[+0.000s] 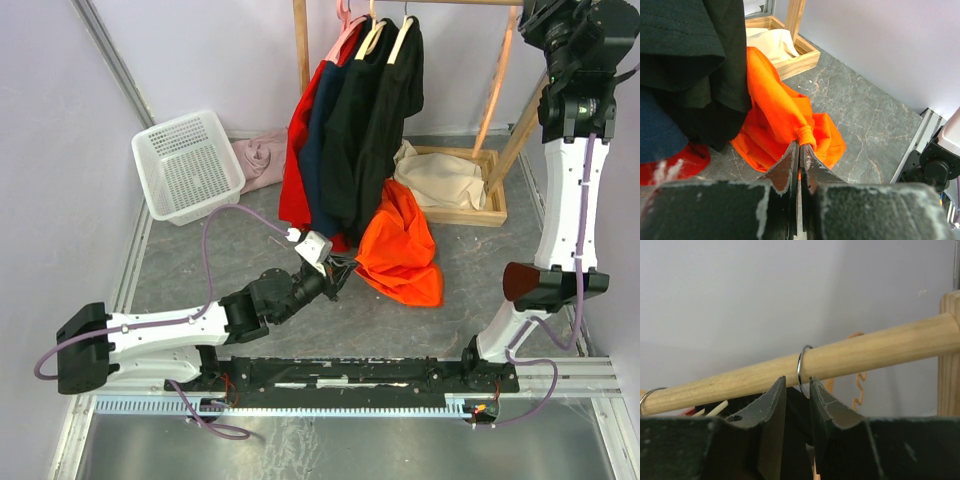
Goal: Remove the t-shirt from the hanger
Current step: Place the hanger on the clothesline, then pick up the T-shirt from the center of the board.
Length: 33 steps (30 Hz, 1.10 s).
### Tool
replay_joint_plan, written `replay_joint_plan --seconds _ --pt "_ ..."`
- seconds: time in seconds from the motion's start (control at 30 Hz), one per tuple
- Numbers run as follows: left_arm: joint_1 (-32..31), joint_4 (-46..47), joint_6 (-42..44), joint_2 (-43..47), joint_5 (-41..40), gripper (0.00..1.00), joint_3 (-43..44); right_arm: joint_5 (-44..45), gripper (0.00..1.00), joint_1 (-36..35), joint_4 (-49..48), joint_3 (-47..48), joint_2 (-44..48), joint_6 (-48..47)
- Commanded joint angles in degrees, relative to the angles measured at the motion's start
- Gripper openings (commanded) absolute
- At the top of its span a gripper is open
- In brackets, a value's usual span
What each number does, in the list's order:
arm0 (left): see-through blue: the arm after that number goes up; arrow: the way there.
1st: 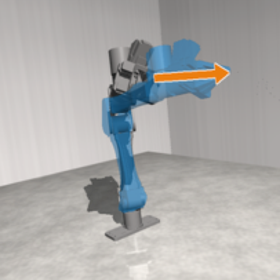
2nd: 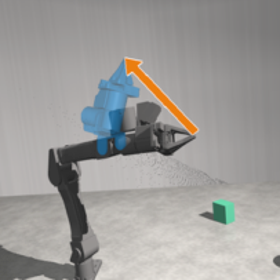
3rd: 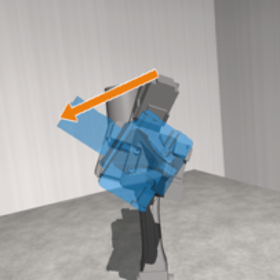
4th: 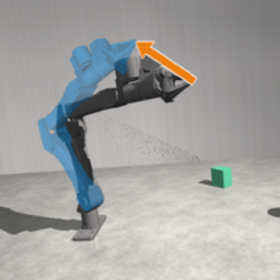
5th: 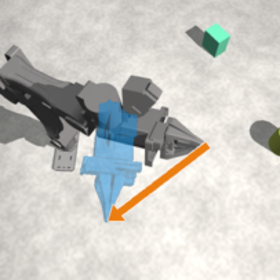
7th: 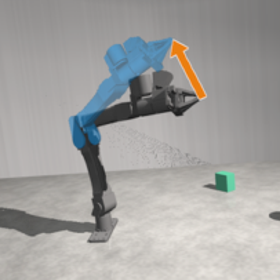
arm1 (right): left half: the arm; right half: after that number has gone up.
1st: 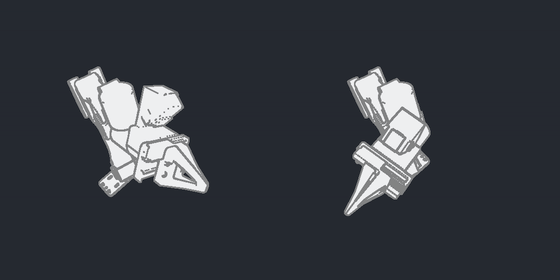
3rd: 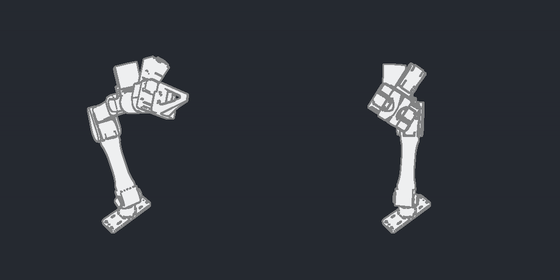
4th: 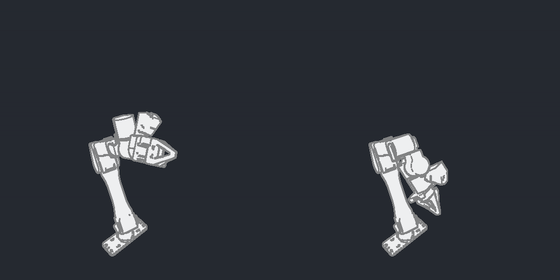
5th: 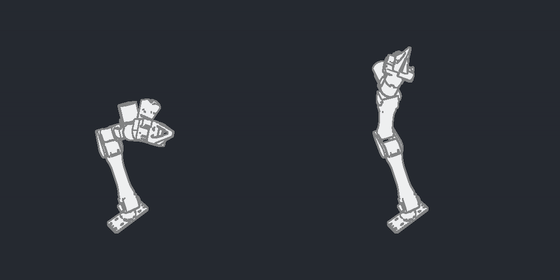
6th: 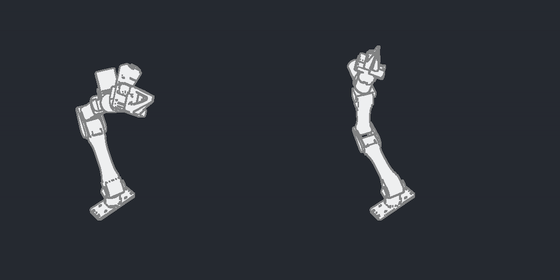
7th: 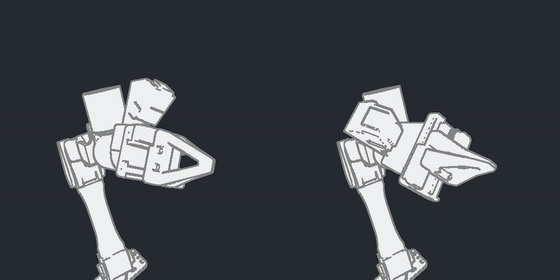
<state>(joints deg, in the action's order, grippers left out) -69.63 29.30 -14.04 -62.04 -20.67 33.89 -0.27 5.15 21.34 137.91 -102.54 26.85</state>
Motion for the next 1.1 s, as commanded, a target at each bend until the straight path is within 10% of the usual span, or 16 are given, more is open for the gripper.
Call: replay_joint_plan --seconds 0.0,0.43,1.07 --pt "-0.4 3.4 -1.2 2.3 1.8 0.03 -0.1 1.8 0.34 0.1 -4.0 -4.0 7.1 0.2" --pt "-3.1 -2.2 2.3 6.7 11.7 0.03 1.0 3.3 0.4 -1.5 -9.5 -37.7 30.0 2.5" --pt "-11.1 -15.8 0.3 -0.2 -4.9 0.03 10.3 -0.3 0.54 -4.7 0.7 -63.6 54.1 -0.7"
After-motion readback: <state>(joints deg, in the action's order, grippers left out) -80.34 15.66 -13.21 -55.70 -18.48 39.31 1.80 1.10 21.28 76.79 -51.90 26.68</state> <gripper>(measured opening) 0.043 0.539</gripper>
